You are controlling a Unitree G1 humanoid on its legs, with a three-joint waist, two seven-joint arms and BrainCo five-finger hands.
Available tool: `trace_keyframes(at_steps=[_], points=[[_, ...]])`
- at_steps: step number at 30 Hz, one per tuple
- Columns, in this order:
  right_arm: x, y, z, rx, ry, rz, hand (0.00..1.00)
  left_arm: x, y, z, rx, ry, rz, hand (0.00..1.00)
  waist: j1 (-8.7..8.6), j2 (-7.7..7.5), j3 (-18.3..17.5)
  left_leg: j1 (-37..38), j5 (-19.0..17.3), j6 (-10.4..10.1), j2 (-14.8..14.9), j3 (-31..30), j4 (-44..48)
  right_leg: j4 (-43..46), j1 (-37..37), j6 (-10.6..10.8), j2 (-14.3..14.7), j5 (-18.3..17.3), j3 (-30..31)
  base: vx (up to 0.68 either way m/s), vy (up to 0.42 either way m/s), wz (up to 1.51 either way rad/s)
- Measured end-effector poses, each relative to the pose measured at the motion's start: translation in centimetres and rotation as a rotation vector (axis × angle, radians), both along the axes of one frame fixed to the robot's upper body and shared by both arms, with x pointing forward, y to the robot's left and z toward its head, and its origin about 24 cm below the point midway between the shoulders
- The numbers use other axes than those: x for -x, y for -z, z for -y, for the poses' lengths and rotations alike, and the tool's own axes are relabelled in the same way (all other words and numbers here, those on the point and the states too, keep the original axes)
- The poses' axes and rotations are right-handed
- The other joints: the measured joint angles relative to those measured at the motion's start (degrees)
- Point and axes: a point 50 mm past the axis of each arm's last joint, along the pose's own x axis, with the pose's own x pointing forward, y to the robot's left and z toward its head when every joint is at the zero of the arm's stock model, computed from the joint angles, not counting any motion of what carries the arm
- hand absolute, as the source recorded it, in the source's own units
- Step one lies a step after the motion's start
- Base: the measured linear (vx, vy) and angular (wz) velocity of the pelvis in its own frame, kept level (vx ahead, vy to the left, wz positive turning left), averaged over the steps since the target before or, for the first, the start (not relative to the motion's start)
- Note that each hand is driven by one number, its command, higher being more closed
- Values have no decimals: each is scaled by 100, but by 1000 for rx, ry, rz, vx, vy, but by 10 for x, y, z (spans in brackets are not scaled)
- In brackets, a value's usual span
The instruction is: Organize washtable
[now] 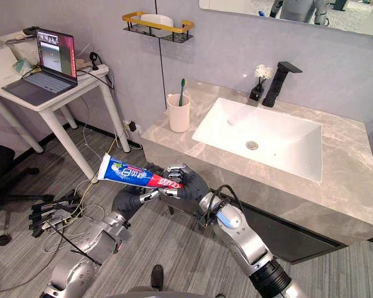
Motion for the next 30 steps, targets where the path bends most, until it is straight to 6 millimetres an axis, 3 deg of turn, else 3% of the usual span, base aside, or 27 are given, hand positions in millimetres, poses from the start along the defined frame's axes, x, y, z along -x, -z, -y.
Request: trace_keyframes(at_steps=[10,21,30], points=[[-6,-4,7,-18,51,17,100,1,-26,-11,83,-54,85,0,2,13,2,-15,3,3,-10,-11,0,-18,2,-11,-6,7,-15,0,0,0],[-8,4,7,-14,69,-24,100,8,-30,-8,148,-36,77,0,-3,50,2,-21,3,3,-16,-22,0,-22,2,-16,-9,4,-28,0,0,0],[-7,3,1,-47,63,-27,100,12,-26,8,185,23,48,0,-5,72,0,-23,5,5,-23,-21,0,-30,1,-17,-16,5,-28,0,0,0]])
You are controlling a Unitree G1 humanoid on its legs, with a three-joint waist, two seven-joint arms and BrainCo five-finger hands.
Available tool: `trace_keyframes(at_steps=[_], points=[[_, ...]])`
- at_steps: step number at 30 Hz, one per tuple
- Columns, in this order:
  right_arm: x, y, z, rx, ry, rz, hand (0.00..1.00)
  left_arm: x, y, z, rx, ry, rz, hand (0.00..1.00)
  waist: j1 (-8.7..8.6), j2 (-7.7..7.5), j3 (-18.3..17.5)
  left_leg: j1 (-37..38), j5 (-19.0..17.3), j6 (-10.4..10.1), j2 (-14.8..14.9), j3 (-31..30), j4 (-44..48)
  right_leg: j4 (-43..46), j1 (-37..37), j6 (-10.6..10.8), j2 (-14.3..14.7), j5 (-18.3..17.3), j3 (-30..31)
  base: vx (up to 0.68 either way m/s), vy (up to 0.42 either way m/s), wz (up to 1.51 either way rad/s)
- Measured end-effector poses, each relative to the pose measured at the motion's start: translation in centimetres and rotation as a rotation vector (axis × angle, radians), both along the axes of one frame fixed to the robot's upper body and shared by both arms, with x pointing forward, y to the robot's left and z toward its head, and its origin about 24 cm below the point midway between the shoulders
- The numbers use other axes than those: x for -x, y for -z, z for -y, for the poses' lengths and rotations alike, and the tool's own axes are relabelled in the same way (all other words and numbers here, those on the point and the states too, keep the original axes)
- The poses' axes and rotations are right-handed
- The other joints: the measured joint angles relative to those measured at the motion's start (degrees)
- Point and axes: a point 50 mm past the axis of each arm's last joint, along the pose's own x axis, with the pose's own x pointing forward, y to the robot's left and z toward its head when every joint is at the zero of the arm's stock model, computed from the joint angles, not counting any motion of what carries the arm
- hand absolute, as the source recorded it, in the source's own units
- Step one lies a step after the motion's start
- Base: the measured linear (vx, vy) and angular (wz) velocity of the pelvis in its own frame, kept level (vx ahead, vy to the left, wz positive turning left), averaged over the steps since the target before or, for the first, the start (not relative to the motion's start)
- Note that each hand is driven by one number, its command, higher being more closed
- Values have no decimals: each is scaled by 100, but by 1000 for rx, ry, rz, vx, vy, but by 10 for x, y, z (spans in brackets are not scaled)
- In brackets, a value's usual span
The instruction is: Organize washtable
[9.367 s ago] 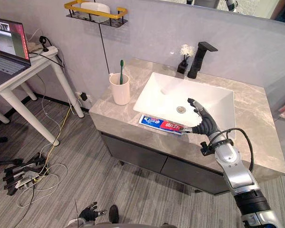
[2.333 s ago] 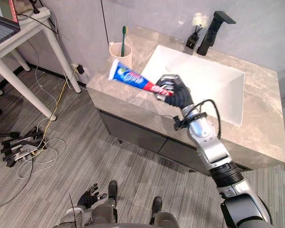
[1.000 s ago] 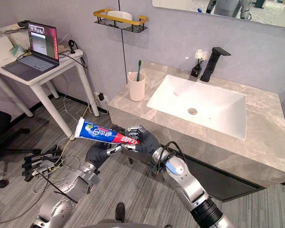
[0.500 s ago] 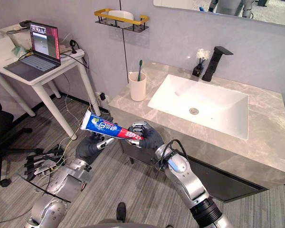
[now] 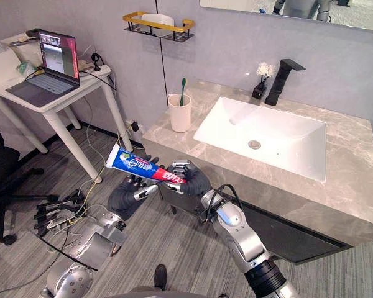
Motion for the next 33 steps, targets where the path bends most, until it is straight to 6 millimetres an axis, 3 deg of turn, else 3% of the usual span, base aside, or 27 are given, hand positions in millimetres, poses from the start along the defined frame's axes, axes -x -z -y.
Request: trace_keyframes(at_steps=[16,17,29,30,33], points=[[10,13,-20,17,-136,-47,100,0,4,7,18,0,-24,0,0,-1,0,-10,0,0,-11,-8,-1,-1,-7,0,-11,0,-6,0,0,0],[10,14,-21,17,-141,-50,100,0,4,7,18,0,-26,100,-1,-1,0,-11,0,1,-14,-8,-1,-1,-8,0,-14,0,-6,0,0,0],[16,32,-24,1,-142,-115,100,-2,13,7,-4,-52,-82,100,0,-18,1,-35,-1,1,-65,18,-1,26,-48,-6,-79,4,-13,0,0,0],[17,33,-24,-3,-141,-116,0,-2,13,7,-1,-54,-82,100,0,-21,2,-35,-1,1,-65,21,-1,26,-49,-8,-81,5,-12,0,0,0],[17,37,-25,-22,-144,-134,0,-3,13,6,-4,-62,-84,100,-3,-34,2,-39,0,2,-63,38,-1,26,-64,-16,-85,10,-11,0,0,-1]])
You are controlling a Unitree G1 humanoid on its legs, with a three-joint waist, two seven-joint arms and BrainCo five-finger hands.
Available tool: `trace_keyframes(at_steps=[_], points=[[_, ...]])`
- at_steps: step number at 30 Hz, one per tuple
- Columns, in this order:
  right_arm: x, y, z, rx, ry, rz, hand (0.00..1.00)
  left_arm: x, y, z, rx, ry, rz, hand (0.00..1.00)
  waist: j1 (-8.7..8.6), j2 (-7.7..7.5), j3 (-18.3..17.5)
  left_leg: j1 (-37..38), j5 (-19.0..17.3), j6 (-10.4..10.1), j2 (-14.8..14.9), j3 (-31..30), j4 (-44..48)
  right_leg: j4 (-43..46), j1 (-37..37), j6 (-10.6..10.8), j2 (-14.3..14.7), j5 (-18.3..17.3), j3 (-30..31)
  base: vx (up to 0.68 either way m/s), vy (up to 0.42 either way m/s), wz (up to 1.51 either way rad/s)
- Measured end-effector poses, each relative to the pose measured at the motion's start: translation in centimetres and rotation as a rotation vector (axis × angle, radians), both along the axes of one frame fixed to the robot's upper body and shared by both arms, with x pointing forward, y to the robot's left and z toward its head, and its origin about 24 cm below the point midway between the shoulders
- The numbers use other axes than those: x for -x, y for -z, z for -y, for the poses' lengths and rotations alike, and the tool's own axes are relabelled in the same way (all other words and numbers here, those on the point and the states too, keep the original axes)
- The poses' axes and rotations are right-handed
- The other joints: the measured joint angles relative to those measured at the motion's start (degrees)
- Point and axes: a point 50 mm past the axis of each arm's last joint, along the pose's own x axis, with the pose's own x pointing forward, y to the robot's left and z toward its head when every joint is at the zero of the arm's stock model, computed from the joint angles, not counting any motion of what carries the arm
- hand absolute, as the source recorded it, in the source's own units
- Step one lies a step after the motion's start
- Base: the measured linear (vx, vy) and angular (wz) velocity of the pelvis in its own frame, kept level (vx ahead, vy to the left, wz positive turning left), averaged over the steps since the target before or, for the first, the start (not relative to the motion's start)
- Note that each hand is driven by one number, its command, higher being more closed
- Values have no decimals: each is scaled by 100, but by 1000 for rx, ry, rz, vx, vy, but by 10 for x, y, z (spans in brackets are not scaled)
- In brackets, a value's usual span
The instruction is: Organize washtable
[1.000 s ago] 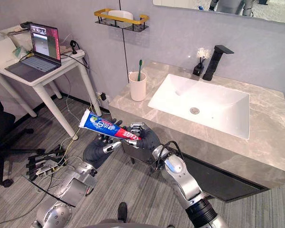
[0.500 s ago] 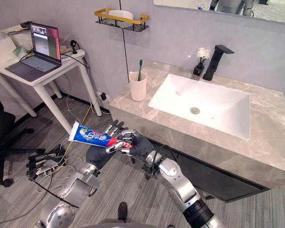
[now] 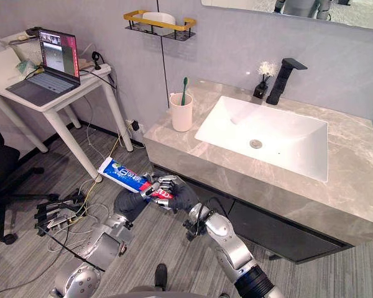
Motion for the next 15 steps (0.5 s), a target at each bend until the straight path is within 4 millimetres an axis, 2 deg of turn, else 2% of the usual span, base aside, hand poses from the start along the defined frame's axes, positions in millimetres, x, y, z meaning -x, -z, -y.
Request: trace_keyframes(at_steps=[2,5,7,8,9,10,12,15], points=[[2,5,-2,-29,-11,-34,0,-1,0,-3,-8,-15,-2,100,-1,-6,-1,-7,0,0,3,10,0,0,-12,-4,0,2,1,0,0,0],[10,28,-4,-18,-37,-147,0,-10,-10,-6,-63,-18,59,100,29,-27,-12,-17,0,-1,5,7,1,-1,-20,-9,1,2,-7,0,0,0],[31,61,-11,73,-133,-294,0,-28,-35,-3,-105,7,190,100,64,-40,-12,-25,-1,-1,4,0,1,-2,-20,-35,1,0,-18,0,0,0],[39,70,-11,102,-156,-337,0,-34,-45,-2,-115,13,239,100,82,-43,-10,-27,-1,-1,4,-2,1,-3,-20,-48,2,1,-21,0,0,0],[57,88,-12,148,-202,-418,0,-45,-66,1,-144,20,345,100,123,-52,-7,-31,-1,-1,5,0,1,-10,-23,-57,3,5,-22,0,0,0],[64,94,-12,161,-214,-452,0,-49,-76,0,-157,18,393,100,138,-53,-6,-35,-1,-1,6,0,1,-13,-24,-58,4,6,-24,0,0,-3],[80,105,-11,175,-238,-515,0,-61,-111,-6,-243,-23,566,100,70,-52,-6,-38,-1,-1,14,6,1,-17,-33,-63,9,9,-25,0,0,0],[77,105,-10,187,-227,-499,0,-75,-139,-9,-342,-73,711,100,0,-53,-7,-34,0,-1,30,7,1,-17,-35,-63,21,9,-21,0,0,0]])
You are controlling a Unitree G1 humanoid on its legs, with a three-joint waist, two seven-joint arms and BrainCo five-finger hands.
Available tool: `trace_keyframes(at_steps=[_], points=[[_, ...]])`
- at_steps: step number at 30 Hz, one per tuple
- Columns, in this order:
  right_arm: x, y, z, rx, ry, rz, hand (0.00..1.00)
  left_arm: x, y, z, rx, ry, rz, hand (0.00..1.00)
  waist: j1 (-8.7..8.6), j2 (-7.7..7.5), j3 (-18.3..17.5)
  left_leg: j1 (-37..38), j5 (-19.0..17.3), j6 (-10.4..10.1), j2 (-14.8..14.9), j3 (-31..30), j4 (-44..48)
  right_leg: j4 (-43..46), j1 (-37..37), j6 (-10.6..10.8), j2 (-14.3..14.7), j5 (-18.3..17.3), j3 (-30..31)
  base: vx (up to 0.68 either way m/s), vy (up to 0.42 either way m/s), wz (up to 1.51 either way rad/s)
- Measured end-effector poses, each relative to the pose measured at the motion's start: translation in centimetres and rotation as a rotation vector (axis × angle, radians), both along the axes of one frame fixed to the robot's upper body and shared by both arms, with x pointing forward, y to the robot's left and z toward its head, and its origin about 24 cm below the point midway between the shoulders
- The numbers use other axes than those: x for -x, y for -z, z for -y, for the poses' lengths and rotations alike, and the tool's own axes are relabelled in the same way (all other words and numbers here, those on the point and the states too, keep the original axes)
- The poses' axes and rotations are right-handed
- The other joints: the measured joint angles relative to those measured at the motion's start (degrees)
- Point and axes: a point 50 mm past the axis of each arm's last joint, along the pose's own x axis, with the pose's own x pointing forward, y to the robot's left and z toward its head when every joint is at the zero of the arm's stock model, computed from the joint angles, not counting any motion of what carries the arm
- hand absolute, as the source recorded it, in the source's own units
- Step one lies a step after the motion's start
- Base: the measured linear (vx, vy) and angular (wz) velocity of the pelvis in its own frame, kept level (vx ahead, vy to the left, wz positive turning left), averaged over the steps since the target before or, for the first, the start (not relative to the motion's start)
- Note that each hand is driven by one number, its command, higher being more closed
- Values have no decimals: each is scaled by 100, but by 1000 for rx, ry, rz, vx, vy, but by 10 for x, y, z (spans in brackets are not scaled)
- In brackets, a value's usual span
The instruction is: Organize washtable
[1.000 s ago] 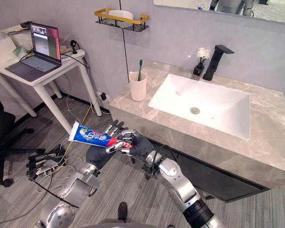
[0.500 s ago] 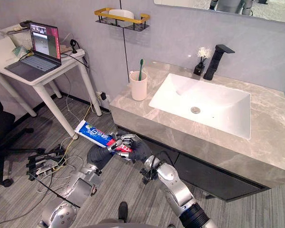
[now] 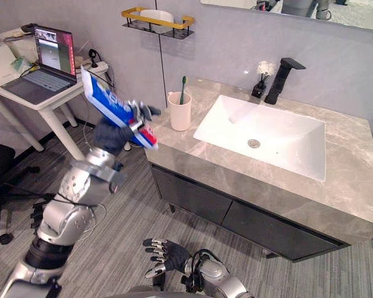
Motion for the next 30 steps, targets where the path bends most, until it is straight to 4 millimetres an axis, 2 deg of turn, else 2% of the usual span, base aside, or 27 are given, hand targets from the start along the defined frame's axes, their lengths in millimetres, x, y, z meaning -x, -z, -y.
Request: trace_keyframes(at_steps=[3,7,12,15,19,21,25,30], points=[[1,4,2,18,1,-6,0,-16,-16,0,-41,-74,72,100,-20,-4,-2,1,-1,-1,11,10,0,-19,0,-7,3,5,10,0,0,-1],[4,9,2,40,-2,-20,0,-21,-27,1,-88,-134,133,100,-83,-47,-1,-3,-8,-4,55,16,1,-79,6,-30,2,23,32,1,-1,-4],[13,14,7,45,33,-51,0,-37,-44,3,-153,-250,216,100,-138,-269,-14,-4,-7,-5,161,60,4,-220,22,-36,91,97,90,22,-34,-11],[19,19,16,67,94,-84,0,-55,-61,1,-185,-329,248,100,-135,-424,73,16,-6,-8,234,139,6,-347,38,-35,162,199,179,8,-37,-15],[21,22,26,82,159,-84,0,-67,-88,0,-173,-387,291,100,-149,-673,385,60,4,-75,301,162,9,-459,107,-42,235,274,175,-25,-34,-10],[19,21,30,88,201,-72,0,-69,-106,2,-162,-401,329,100,-137,-793,684,55,-1,-123,315,160,19,-470,104,-64,271,303,171,-39,-10,-1],[16,20,33,83,250,-67,0,-76,-136,-5,-147,-471,365,100,-111,-928,1161,40,9,-139,328,156,36,-473,95,-73,286,340,172,-10,-3,0],[11,16,32,57,287,-40,0,-71,-175,-6,-105,-510,446,100,-47,-1028,1609,27,9,-138,308,167,41,-483,83,-24,270,371,184,29,-4,-2]])
